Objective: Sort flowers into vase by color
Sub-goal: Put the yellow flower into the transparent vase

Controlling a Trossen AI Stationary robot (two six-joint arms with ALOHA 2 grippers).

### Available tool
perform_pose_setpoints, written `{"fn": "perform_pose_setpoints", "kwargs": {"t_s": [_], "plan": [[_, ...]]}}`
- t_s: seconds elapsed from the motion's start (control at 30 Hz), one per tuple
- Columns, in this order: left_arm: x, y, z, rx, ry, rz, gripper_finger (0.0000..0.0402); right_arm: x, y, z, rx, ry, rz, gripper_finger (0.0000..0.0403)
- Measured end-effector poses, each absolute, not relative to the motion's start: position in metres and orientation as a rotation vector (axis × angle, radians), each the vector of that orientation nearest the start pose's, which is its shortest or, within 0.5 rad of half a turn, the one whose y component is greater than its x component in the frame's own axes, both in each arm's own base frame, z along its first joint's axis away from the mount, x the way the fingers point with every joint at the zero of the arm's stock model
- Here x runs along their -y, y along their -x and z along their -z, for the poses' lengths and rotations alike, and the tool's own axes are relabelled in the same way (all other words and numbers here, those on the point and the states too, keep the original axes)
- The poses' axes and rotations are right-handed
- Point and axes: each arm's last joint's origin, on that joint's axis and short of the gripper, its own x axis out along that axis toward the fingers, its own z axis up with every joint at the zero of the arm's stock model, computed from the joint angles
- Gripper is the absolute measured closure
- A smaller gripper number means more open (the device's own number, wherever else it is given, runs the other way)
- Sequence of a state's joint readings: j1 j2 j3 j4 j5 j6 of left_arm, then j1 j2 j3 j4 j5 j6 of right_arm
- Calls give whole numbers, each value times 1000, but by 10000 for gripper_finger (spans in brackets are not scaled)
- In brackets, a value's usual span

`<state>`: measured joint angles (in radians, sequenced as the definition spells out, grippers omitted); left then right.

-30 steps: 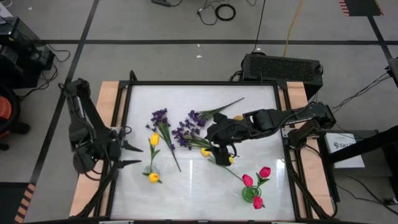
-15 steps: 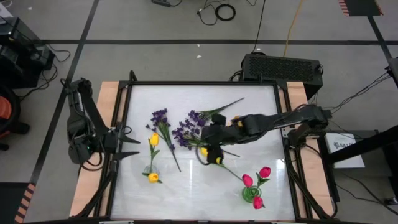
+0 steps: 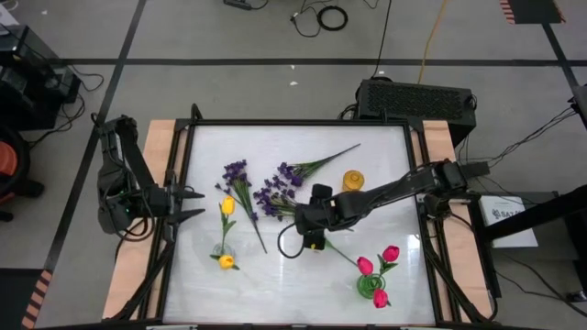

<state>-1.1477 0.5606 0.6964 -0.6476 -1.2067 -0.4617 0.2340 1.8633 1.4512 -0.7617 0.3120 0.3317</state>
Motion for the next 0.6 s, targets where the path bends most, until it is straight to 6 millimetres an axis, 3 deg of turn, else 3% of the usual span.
{"fn": "perform_pose_setpoints", "kwargs": {"t_s": [0.27, 0.6], "plan": [[81, -66, -297, -178, -18, -104, 219, -98, -355, -181, -1101, -51, 273, 193], [88, -73, -289, -205, -65, -159, 219, -119, -339, -170, -1172, -74, 212, 193]]}}
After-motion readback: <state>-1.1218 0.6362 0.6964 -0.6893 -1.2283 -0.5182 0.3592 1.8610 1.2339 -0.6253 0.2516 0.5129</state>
